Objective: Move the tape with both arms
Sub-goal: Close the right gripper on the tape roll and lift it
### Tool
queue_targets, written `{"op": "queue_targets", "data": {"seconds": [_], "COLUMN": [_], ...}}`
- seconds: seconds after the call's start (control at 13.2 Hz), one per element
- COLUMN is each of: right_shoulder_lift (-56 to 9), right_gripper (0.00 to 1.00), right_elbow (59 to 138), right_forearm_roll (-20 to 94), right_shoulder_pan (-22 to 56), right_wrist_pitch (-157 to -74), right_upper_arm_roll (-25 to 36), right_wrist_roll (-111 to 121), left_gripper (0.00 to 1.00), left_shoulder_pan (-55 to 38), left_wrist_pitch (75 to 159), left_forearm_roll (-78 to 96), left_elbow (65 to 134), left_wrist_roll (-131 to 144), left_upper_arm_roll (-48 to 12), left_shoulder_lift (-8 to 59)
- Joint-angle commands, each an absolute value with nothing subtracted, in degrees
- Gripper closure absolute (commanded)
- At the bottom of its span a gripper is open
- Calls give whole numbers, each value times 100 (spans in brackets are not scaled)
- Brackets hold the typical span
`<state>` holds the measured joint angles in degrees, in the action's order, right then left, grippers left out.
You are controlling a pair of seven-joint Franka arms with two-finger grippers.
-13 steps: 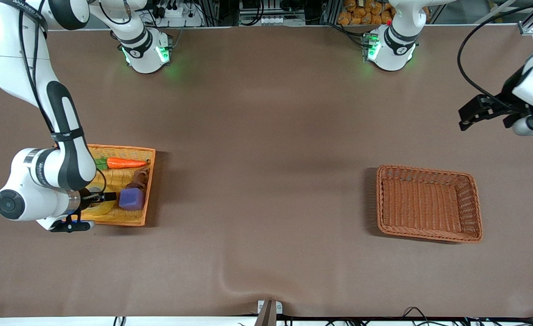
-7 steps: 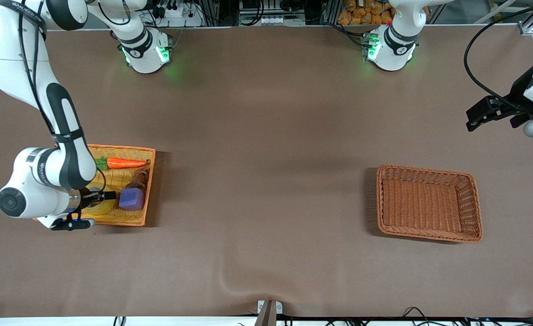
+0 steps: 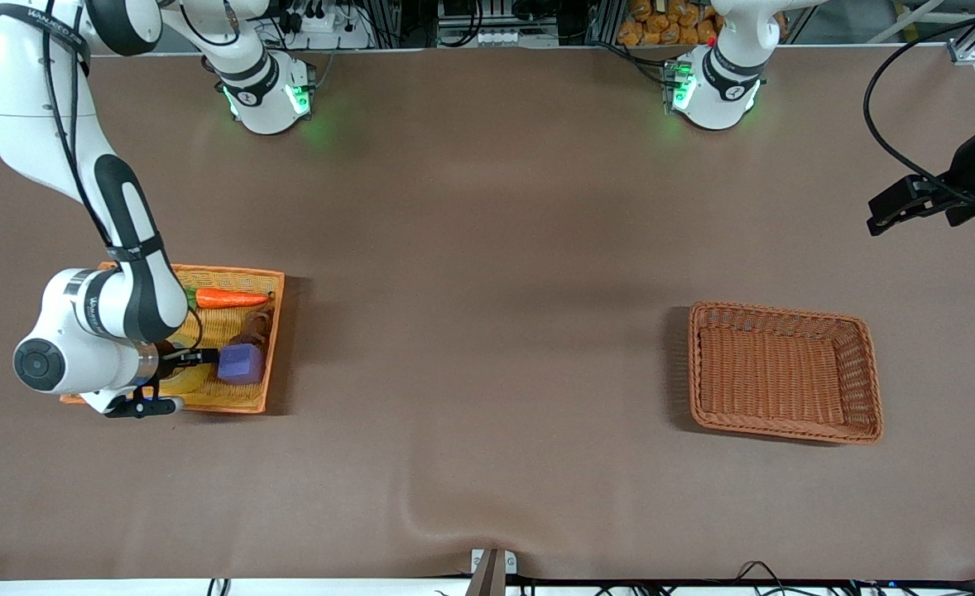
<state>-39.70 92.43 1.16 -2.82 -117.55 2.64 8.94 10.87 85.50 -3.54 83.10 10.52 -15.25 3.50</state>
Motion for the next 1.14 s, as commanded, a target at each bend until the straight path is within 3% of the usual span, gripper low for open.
{"op": "queue_targets", "data": {"seconds": [0.0, 0.08, 0.15, 0.45, 0.76, 1.06], "right_shoulder_lift": [-3929, -3929, -3929, -3867, -3832, -3832], "right_gripper": [79, 95, 100, 100, 100, 100], "right_elbow": [9281, 9273, 9272, 9124, 8299, 7744], "right_forearm_roll": [184, 289, 351, 360, 448, 826], "right_shoulder_pan": [-386, -439, -457, -413, -422, -221], "right_wrist_pitch": [-11751, -11742, -11742, -11707, -10690, -10485], "right_upper_arm_roll": [237, 237, 237, 229, 228, 220], "right_wrist_roll": [853, 853, 879, 853, 495, -497], "left_gripper": [0, 0, 0, 0, 0, 0], "left_shoulder_pan": [1178, 1186, 1178, 1142, 1099, 1081], "left_wrist_pitch": [8446, 8498, 8569, 8421, 8393, 8499], "left_forearm_roll": [-316, -308, -325, -255, -246, -246], "left_elbow": [8262, 8270, 8271, 8288, 8314, 8350], "left_wrist_roll": [949, 949, 949, 940, 958, 967], "left_upper_arm_roll": [-1582, -1573, -1582, -1635, -1652, -1696], "left_shoulder_lift": [342, 369, 378, 247, 290, 386]}}
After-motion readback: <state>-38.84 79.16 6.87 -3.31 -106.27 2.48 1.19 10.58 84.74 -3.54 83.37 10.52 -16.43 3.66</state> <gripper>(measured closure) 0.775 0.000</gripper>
